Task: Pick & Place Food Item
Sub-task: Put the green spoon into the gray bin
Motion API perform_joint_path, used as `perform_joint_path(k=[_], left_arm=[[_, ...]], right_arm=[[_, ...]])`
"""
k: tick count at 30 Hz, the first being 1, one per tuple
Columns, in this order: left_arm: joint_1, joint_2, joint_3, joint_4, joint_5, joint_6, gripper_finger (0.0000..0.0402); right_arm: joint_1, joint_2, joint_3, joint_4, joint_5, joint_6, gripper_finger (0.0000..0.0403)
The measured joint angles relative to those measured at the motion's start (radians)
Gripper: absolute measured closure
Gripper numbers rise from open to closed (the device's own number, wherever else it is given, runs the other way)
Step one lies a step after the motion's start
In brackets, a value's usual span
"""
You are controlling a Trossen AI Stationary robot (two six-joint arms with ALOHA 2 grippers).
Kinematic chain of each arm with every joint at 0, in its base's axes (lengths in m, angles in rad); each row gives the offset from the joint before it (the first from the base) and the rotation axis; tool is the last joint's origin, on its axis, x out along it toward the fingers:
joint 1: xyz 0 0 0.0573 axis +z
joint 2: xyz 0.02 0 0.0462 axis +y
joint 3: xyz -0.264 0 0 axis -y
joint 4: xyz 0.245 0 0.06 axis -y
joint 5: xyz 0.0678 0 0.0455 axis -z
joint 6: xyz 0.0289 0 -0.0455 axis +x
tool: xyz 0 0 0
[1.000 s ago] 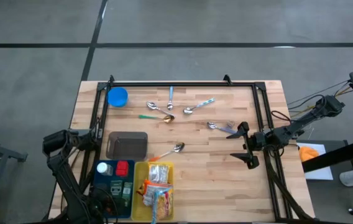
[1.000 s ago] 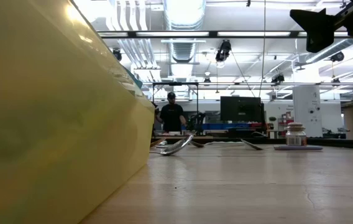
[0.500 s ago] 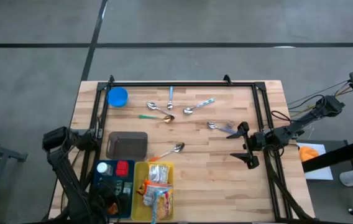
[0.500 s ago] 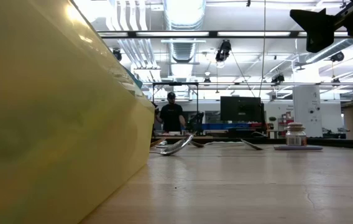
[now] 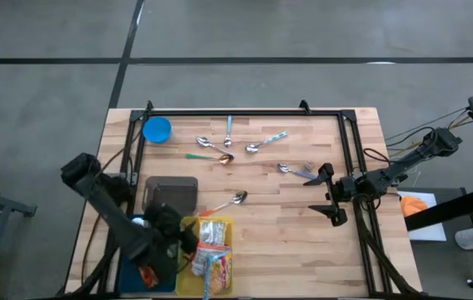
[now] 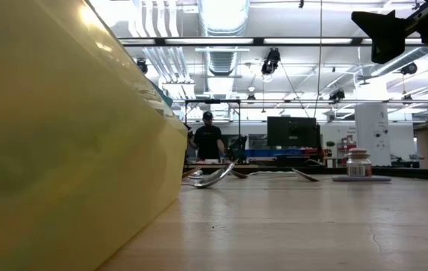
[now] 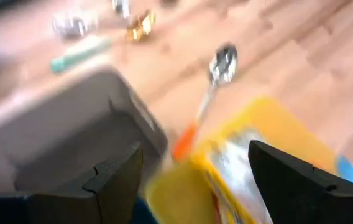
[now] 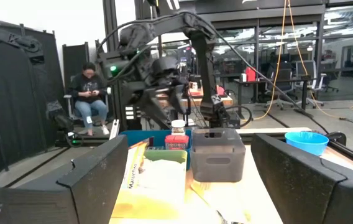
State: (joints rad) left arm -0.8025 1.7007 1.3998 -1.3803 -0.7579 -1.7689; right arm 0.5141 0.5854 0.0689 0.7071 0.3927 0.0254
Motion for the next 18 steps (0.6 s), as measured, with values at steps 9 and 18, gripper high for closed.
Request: perform_joint_path(k=[9,18], left_arm=[[0.244,-0.04,-0.019,0.199,-0.043,0.545,0.0107],[0.526,-0.05,-0.02,0.442,0.126,1.104,0.0107]], right_arm=[[0.0,0.0,0.0,0.0,0.0,0.0,0.0064],[0.0,0.001,0.0,0.0,0.0,0.0,0.0064]])
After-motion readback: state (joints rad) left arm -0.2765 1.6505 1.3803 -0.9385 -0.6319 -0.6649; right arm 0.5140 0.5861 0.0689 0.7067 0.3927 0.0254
